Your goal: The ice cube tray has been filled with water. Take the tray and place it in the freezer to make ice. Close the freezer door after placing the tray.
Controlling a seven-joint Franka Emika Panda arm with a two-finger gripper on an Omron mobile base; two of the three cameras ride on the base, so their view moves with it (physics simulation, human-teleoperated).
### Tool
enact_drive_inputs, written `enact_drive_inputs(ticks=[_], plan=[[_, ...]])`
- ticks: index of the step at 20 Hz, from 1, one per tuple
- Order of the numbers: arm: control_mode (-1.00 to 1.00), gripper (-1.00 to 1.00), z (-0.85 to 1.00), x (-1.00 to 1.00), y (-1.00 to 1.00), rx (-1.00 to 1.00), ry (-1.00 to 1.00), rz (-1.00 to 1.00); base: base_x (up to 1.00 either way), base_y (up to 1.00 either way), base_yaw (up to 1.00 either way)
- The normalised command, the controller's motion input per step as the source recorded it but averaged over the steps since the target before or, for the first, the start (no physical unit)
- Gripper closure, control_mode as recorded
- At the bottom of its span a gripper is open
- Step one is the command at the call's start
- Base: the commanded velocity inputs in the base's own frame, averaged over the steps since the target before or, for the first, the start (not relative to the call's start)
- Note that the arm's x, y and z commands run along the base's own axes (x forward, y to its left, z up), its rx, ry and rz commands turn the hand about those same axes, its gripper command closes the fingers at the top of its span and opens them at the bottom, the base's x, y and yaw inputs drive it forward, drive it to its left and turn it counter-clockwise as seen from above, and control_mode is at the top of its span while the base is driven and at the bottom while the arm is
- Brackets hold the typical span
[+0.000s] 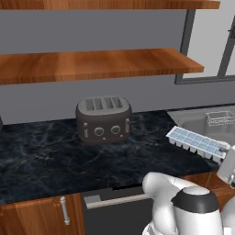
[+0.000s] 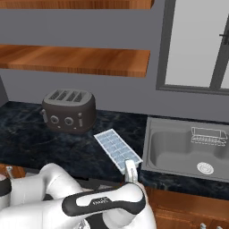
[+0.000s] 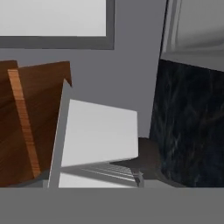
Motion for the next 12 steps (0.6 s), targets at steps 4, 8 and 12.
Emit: enact_drive_inputs(ticks=[4, 8, 12], plan=[[-1.00, 1.00, 0.24, 0.04, 0.53, -0.05, 0.09, 0.18, 0.00, 0.00, 0.00], [-1.00, 1.00, 0.32, 0.15, 0.55, -0.01, 0.02, 0.20, 0.00, 0.00, 0.00], [-1.00, 1.00, 0.44, 0.20, 0.41, 0.01, 0.00, 0.16, 0.00, 0.00, 0.00]])
